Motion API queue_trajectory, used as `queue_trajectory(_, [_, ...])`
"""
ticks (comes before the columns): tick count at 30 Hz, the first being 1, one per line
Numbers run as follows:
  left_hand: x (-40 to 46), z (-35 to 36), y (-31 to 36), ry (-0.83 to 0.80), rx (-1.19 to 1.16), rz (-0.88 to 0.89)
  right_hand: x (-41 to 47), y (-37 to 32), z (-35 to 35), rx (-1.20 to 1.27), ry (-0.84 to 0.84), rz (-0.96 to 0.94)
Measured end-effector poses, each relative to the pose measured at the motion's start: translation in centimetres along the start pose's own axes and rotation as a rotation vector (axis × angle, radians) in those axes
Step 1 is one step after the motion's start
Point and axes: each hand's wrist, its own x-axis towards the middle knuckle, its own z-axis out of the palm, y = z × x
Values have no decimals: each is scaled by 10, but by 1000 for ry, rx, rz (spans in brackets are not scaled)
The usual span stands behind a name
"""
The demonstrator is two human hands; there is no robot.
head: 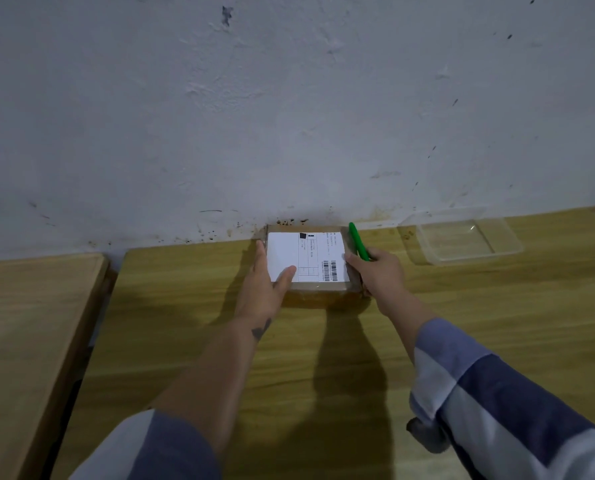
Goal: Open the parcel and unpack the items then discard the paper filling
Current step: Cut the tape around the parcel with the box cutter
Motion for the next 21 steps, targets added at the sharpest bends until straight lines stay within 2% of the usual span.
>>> queue_trajectory(9, [-69,4,10,9,-12,7,-47,4,-38,58,-101,-5])
queue_trajectory(21, [-176,40,-5,34,-23,-22,-117,68,-83,51,-101,54])
